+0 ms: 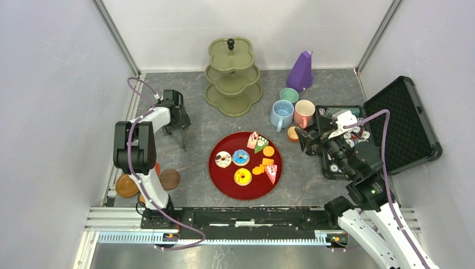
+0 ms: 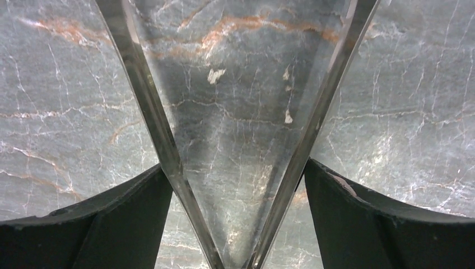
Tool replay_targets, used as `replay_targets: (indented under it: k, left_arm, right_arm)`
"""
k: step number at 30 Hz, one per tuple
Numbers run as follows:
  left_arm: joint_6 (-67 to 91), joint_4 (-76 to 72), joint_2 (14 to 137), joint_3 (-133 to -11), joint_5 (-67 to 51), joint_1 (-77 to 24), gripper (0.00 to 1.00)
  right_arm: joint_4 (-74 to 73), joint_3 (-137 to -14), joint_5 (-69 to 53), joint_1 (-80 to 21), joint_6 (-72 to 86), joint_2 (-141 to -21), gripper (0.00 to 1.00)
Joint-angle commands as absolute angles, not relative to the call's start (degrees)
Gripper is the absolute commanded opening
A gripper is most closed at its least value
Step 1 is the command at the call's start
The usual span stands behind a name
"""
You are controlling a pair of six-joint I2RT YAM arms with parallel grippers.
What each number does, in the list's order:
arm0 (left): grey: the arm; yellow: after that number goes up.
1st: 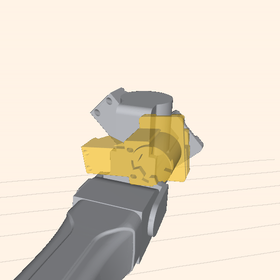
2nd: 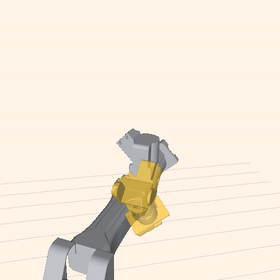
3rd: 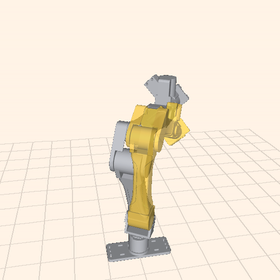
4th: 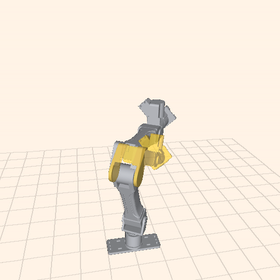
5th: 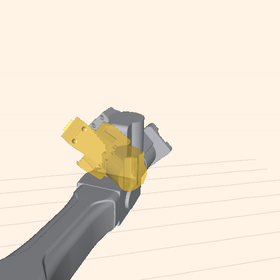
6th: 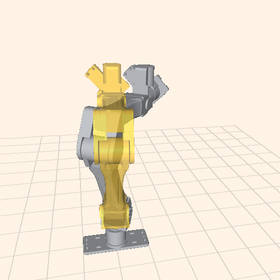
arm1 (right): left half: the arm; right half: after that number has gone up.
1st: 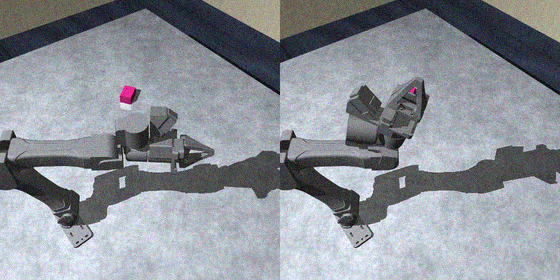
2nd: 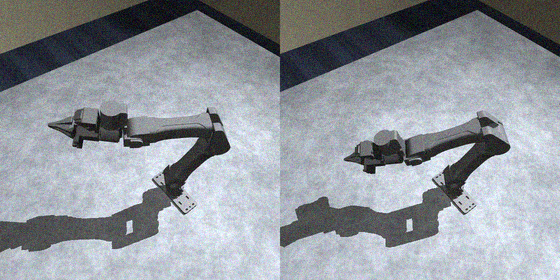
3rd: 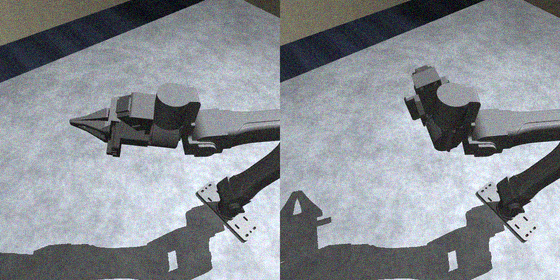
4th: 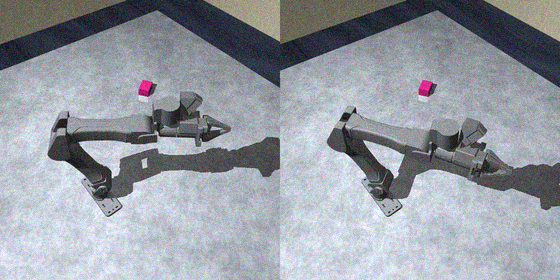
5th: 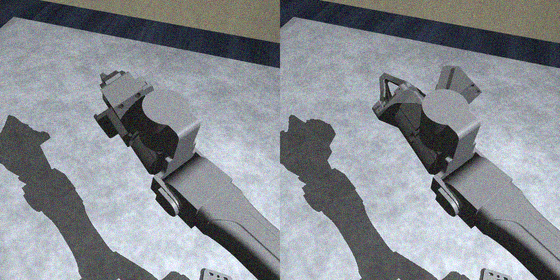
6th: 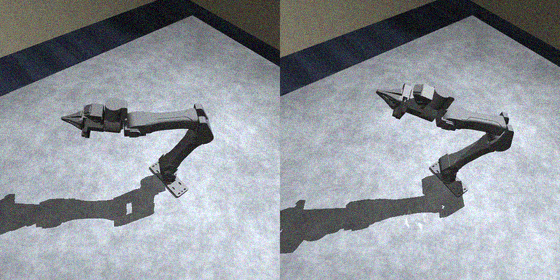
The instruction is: Serve the afternoon tea
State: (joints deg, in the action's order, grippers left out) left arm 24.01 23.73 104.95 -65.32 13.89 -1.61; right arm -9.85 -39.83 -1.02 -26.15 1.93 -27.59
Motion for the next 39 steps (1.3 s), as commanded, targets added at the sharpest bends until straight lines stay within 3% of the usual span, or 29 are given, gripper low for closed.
replay_targets:
  k: [1, 5, 11, 17, 31, 39]
  left_arm:
    - [24.4, 24.9, 107.5, -68.4, 15.3, -1.0, 0.9]
    - [23.9, 24.9, 107.2, -68.0, 14.9, -1.0, 0.84]
    - [22.4, 26.0, 103.6, -66.1, 15.0, -1.0, 0.65]
    - [20.8, 31.6, 97.5, -65.9, 12.8, -1.0, 0.56]
    - [16.4, 41.8, 72.7, -56.2, -0.5, -1.0, 0.49]
    - [17.7, 45.2, 66.4, -56.0, -6.8, -1.2, 0.45]
  right_arm:
    - [-7.3, -40.0, -0.4, -26.5, 3.0, -28.2, 0.98]
    - [-7.2, -40.1, -0.4, -26.5, 3.4, -28.2, 0.98]
    - [-8.8, -41.7, -0.4, -26.5, 3.4, -29.5, 0.98]
    - [-11.1, -43.6, -0.4, -26.5, 3.5, -32.4, 0.98]
    - [-9.6, -48.0, -4.6, -29.8, 5.1, -47.7, 0.98]
    - [-10.7, -51.4, -3.5, -31.1, 2.7, -52.9, 0.98]
